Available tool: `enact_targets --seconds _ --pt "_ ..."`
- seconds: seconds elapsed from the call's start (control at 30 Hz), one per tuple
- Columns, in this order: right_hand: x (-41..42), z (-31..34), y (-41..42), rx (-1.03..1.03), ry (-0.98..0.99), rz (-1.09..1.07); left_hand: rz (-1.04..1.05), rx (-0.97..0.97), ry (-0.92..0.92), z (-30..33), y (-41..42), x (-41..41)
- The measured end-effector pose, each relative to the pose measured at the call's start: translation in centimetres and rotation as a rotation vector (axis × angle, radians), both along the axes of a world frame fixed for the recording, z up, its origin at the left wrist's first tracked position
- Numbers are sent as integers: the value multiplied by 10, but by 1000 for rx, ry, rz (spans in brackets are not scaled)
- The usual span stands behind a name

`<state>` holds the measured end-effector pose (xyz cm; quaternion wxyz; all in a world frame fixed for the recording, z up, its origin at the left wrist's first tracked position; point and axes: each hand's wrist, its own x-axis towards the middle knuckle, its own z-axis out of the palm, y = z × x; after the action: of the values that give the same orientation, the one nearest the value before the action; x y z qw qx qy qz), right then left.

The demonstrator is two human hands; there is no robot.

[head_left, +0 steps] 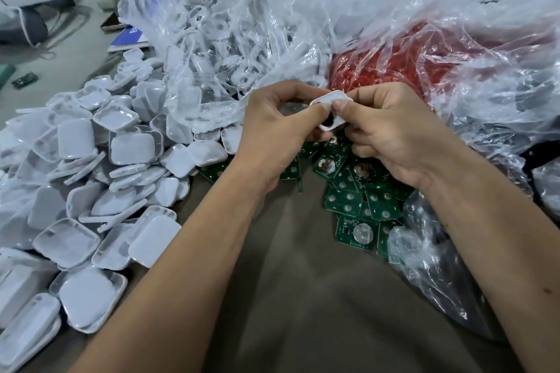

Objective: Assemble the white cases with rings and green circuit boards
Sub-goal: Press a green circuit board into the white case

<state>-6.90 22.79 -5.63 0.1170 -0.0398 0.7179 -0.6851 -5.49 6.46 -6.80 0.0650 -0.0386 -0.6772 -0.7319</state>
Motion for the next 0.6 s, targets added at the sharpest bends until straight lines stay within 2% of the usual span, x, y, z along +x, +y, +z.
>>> enact_targets --seconds 0.1,0.2,0.3,0.43,0.6 --pt "-2 2 5 -15 11 -2 -84 186 -128 4 -3 -1" --pt "-3 8 14 -45 42 94 -203 369 -290 7 -9 -3" --pt "-4 13 21 -47 97 178 -394 420 -414 9 -12 -2" --pt "-3 17 24 -58 121 199 -530 533 -462 9 -16 0" --pt "0 18 22 14 197 91 -584 604 -485 6 -17 0"
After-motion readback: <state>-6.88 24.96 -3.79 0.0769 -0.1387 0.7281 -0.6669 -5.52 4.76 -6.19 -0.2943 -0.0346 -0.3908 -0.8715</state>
